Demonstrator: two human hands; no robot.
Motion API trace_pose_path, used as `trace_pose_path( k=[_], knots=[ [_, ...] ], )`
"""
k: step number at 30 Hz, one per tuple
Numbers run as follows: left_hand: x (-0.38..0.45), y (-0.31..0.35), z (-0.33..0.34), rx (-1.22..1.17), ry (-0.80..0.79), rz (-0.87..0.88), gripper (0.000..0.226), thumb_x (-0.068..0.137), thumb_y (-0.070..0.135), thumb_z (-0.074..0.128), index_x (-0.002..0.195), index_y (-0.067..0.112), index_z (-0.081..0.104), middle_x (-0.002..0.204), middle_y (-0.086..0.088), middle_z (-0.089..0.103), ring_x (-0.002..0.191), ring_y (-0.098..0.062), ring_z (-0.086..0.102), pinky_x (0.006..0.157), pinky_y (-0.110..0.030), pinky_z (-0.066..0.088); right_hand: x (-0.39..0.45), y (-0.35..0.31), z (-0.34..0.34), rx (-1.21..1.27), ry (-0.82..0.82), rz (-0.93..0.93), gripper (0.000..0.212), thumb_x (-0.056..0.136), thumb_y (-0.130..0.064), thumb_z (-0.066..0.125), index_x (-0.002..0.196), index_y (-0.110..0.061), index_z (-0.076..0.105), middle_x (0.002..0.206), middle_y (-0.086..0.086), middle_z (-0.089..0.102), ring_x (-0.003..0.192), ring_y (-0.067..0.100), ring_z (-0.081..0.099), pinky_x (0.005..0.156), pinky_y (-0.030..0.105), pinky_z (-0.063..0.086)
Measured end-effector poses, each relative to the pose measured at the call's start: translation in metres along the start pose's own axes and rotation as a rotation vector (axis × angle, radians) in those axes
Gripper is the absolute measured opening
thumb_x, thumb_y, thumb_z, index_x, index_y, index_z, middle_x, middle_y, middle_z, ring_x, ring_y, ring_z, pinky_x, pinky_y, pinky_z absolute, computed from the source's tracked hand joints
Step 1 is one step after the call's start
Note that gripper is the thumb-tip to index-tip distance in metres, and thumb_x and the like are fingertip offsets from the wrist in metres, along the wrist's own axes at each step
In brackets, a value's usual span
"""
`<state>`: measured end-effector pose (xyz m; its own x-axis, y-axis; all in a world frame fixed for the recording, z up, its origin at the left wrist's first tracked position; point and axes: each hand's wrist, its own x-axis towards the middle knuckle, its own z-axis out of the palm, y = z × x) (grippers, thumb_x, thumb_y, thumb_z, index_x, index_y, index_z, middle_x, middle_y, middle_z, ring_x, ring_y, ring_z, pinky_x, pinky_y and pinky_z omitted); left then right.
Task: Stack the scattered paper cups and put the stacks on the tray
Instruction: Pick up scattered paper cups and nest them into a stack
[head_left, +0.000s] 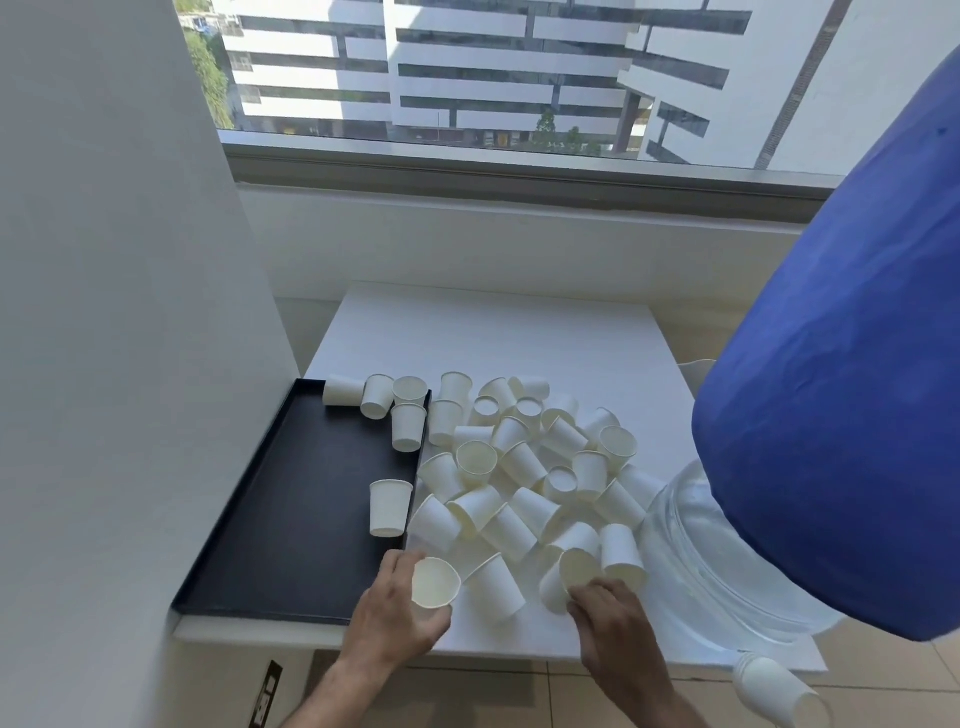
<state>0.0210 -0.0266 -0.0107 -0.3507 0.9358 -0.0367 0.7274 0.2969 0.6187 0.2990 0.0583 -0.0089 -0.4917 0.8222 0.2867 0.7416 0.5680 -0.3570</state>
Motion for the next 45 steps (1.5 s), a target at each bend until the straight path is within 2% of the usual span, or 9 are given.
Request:
trace_pose_path(
  k=[7, 15, 19, 22, 25, 31, 35, 39, 45],
  knots=[
    [-0.011, 0.02, 0.008, -0.133, -0.043, 0.081, 0.071, 0.066, 0.048, 0.073, 0.13, 0.027, 0.051, 0.112, 0.015, 0.058, 0.106, -0.012, 0.056, 0.093, -0.029, 0.048, 0.029, -0.051, -0.022, 0.447, 0.243, -0.121, 0.02, 0.085, -0.012, 0.069, 0.103, -0.021, 0.068, 0.099, -0.013, 0.064, 0.102, 0.007, 0.061, 0.088, 0.015, 0.049],
    [-0.018, 0.039, 0.006, -0.367, -0.041, 0.145, 0.078, 0.067, 0.049, 0.08, 0.134, 0.042, 0.041, 0.104, 0.021, 0.067, 0.093, -0.002, 0.065, 0.078, -0.025, 0.055, 0.03, -0.085, -0.014, 0.434, -0.073, -0.334, 0.024, 0.093, -0.006, 0.061, 0.111, -0.018, 0.07, 0.1, 0.0, 0.072, 0.102, 0.019, 0.064, 0.095, 0.034, 0.051],
    [-0.021, 0.031, 0.005, -0.388, -0.035, 0.182, 0.087, 0.068, 0.035, 0.081, 0.144, 0.037, 0.04, 0.105, 0.019, 0.069, 0.098, -0.002, 0.066, 0.084, -0.019, 0.053, 0.027, -0.082, -0.005, 0.372, -0.345, -0.359, 0.036, 0.096, -0.008, 0.049, 0.128, -0.018, 0.062, 0.14, 0.001, 0.057, 0.139, 0.011, 0.04, 0.12, 0.029, 0.018],
    [-0.021, 0.024, 0.003, -0.299, -0.007, 0.189, 0.07, 0.068, 0.042, 0.079, 0.133, 0.041, 0.053, 0.112, 0.02, 0.066, 0.103, 0.002, 0.061, 0.089, -0.024, 0.052, 0.025, -0.081, -0.002, 0.429, -0.322, -0.259, 0.045, 0.087, -0.004, 0.053, 0.13, -0.017, 0.061, 0.145, -0.005, 0.049, 0.14, 0.0, 0.032, 0.118, 0.019, 0.023],
    [-0.021, 0.013, 0.0, -0.224, 0.019, 0.146, 0.067, 0.063, 0.05, 0.077, 0.127, 0.038, 0.058, 0.116, 0.025, 0.062, 0.106, 0.005, 0.058, 0.092, -0.025, 0.052, 0.031, -0.071, 0.008, 0.325, -0.19, -0.09, 0.044, 0.083, -0.006, 0.058, 0.125, -0.018, 0.062, 0.135, -0.004, 0.057, 0.129, 0.008, 0.045, 0.109, 0.031, 0.04],
    [-0.024, -0.003, -0.009, -0.114, -0.032, 0.085, 0.079, 0.061, 0.057, 0.071, 0.136, 0.041, 0.051, 0.121, 0.028, 0.057, 0.113, 0.002, 0.056, 0.092, -0.023, 0.05, 0.057, -0.052, 0.032, -0.078, -0.634, -0.058, 0.071, 0.097, -0.034, 0.051, 0.152, -0.037, 0.006, 0.163, -0.01, 0.003, 0.14, 0.024, 0.029, 0.103, 0.043, 0.045],
    [-0.025, -0.006, -0.01, -0.108, -0.042, 0.059, 0.078, 0.065, 0.054, 0.072, 0.138, 0.04, 0.049, 0.126, 0.026, 0.056, 0.117, 0.001, 0.055, 0.095, -0.023, 0.049, 0.064, -0.055, 0.044, -0.204, -0.718, -0.159, 0.081, 0.098, -0.025, 0.053, 0.151, -0.039, -0.006, 0.164, -0.01, 0.003, 0.137, 0.027, 0.035, 0.091, 0.045, 0.049],
    [-0.025, -0.009, -0.007, -0.091, -0.067, 0.068, 0.082, 0.065, 0.057, 0.068, 0.141, 0.039, 0.046, 0.132, 0.024, 0.054, 0.122, 0.001, 0.052, 0.098, -0.023, 0.047, 0.059, -0.055, 0.051, -0.221, -0.693, -0.153, 0.074, 0.093, -0.02, 0.061, 0.149, -0.03, 0.015, 0.146, 0.0, 0.033, 0.117, 0.029, 0.053, 0.079, 0.043, 0.051],
    [-0.026, -0.017, -0.001, -0.066, -0.109, 0.066, 0.09, 0.064, 0.062, 0.068, 0.146, 0.042, 0.039, 0.137, 0.025, 0.051, 0.124, 0.002, 0.049, 0.102, -0.026, 0.047, 0.046, -0.055, 0.037, -0.073, -0.473, -0.161, 0.016, 0.096, -0.03, 0.05, 0.107, -0.024, 0.059, 0.113, -0.003, 0.058, 0.104, 0.022, 0.056, 0.077, 0.036, 0.048]
  ],
)
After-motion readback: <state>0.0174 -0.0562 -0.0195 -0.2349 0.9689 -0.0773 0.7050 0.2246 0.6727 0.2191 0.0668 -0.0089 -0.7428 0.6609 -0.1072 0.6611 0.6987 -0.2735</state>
